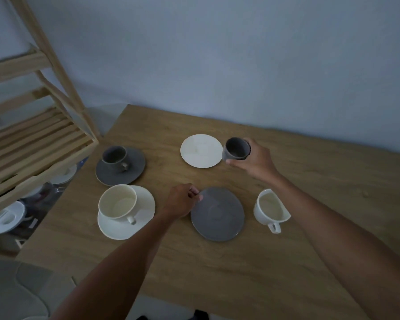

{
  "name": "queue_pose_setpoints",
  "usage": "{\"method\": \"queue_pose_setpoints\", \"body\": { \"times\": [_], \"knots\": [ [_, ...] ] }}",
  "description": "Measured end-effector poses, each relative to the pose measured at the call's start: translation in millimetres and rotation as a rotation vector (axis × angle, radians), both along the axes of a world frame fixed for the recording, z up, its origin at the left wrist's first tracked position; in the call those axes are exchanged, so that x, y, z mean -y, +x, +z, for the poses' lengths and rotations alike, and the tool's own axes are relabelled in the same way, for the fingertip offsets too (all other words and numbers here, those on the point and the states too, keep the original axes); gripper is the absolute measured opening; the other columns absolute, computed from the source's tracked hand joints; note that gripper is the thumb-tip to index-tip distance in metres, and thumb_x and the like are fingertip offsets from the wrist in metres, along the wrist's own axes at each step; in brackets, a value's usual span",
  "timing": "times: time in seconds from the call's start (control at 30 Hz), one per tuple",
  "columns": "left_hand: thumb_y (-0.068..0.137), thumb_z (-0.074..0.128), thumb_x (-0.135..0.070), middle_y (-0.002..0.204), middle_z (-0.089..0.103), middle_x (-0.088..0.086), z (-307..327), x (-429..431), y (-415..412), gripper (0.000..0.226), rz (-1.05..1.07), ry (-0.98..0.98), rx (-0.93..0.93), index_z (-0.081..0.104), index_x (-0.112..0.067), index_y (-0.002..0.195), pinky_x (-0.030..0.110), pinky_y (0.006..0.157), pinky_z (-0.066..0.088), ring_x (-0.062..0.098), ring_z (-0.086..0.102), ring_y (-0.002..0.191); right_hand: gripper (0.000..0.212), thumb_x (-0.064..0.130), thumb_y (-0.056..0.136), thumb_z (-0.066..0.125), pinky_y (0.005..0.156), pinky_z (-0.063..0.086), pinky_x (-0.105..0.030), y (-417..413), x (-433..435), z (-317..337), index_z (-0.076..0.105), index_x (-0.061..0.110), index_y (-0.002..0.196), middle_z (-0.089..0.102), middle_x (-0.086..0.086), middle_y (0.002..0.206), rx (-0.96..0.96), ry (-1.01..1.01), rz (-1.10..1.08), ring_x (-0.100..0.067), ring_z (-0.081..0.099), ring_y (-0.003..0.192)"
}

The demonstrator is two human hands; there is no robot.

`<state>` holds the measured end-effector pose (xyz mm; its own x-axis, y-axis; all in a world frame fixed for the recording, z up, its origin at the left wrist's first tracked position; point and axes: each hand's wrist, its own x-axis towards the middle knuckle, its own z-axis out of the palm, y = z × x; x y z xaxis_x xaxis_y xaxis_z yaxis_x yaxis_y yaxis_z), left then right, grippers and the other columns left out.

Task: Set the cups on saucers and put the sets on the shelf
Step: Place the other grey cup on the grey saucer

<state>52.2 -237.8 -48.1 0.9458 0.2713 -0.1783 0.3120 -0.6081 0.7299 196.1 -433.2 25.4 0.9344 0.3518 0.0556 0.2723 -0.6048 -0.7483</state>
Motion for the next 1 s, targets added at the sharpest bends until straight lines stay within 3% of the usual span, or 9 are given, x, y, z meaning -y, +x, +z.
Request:
{"method": "queue_pose_setpoints", "body": {
  "times": [0.13,0.23,0.37,0.5,0.67,0.8,1.0],
  "knots": [
    [0.083,0.069,-0.03,0.088,0.069,-0.003,-2,-1,-2,0.019,-0.008,-0.027,0.0,0.07,-0.013,0.093,0.01,0.061,0.037,0.006,0.056,0.076,0.076,0.041,0.058,0.092,0.079,0.044,-0.015,-46,8,4,0.057,0.024,0.125,0.065,0.011,0.113,-0.02,-0.022,0.06,-0.006,0.06,0.101],
    [0.085,0.067,-0.032,0.088,0.067,-0.004,-2,0,-2,0.019,-0.016,-0.03,-0.023,0.068,-0.015,0.094,0.02,0.065,0.04,0.009,0.057,0.079,0.078,0.042,0.058,0.092,0.086,0.048,-0.023,-77,12,-4,0.057,0.024,0.126,0.066,0.011,0.115,-0.041,-0.061,0.105,-0.006,0.06,0.103],
    [0.085,0.068,-0.031,0.08,0.062,-0.01,-1,-2,-1,0.01,-0.035,-0.008,-0.026,0.065,-0.022,0.087,0.013,0.059,0.037,-0.001,0.053,0.07,0.072,0.046,0.057,0.09,0.081,0.046,-0.018,-107,15,-20,0.057,0.032,0.12,0.065,0.021,0.107,-0.058,-0.084,0.148,0.001,0.06,0.098],
    [0.084,0.069,-0.031,0.082,0.064,-0.007,-3,-2,0,0.013,-0.013,-0.054,-0.033,0.067,-0.02,0.091,0.016,0.061,0.042,0.003,0.056,0.072,0.073,0.05,0.055,0.088,0.081,0.047,-0.018,-123,15,-32,0.054,0.039,0.118,0.064,0.023,0.106,-0.084,-0.09,0.149,0.005,0.059,0.098],
    [0.085,0.069,-0.031,0.089,0.068,-0.002,-4,-2,0,0.018,-0.011,-0.085,-0.031,0.069,-0.017,0.096,0.025,0.07,0.051,0.009,0.061,0.08,0.079,0.053,0.056,0.086,0.088,0.051,-0.026,-129,15,-38,0.052,0.036,0.125,0.065,0.02,0.114,-0.099,-0.115,0.151,0.003,0.059,0.104],
    [0.085,0.069,-0.031,0.087,0.066,-0.003,-3,-2,0,0.016,-0.016,-0.093,-0.02,0.067,-0.018,0.094,0.018,0.062,0.045,0.004,0.058,0.076,0.082,0.054,0.055,0.086,0.085,0.049,-0.023,-130,14,-37,0.051,0.034,0.126,0.065,0.019,0.114,-0.091,-0.133,0.14,0.001,0.059,0.103],
    [0.085,0.068,-0.031,0.089,0.066,-0.002,-3,-3,1,0.015,-0.031,-0.072,-0.032,0.066,-0.019,0.094,0.019,0.063,0.045,0.007,0.059,0.078,0.078,0.05,0.057,0.088,0.083,0.048,-0.024,-130,11,-35,0.052,0.032,0.123,0.065,0.017,0.113,-0.097,-0.135,0.124,-0.003,0.06,0.104]
  ]
}}
